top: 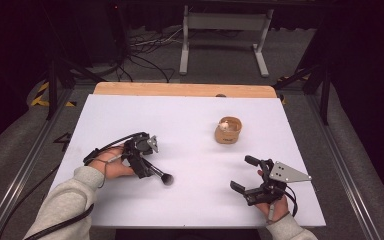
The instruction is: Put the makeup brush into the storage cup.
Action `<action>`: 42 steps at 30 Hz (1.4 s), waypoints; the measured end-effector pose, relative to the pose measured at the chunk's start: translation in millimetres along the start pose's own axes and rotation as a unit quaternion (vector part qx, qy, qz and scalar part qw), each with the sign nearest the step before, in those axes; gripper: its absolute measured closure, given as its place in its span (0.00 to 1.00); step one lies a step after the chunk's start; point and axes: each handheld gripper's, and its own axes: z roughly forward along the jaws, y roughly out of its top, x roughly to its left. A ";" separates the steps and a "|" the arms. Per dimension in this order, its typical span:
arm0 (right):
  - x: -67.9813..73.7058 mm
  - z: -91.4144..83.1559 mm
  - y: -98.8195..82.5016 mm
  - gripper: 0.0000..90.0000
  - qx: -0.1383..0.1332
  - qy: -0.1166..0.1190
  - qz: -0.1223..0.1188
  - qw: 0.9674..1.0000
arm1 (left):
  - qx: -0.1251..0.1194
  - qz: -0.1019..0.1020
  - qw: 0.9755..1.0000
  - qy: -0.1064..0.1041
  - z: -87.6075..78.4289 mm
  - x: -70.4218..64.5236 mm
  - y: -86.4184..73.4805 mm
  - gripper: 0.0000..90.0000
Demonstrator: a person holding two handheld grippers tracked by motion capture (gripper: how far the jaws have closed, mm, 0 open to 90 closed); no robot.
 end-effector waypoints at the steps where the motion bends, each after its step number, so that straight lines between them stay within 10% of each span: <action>1: -0.1 0.0 0.0 0.00 0.000 0.001 0.001 1.000 | -0.002 -0.002 1.000 -0.001 0.5 0.3 -0.3 0.06; 30: -1.3 -2.0 -0.1 0.00 0.000 -0.003 0.000 1.000 | 0.017 -0.015 0.999 -0.022 8.3 5.9 -0.9 0.11; 42: -0.2 -2.3 0.5 0.00 0.001 -0.007 -0.007 1.000 | 0.033 -0.015 0.999 -0.022 -0.2 8.7 -0.9 0.39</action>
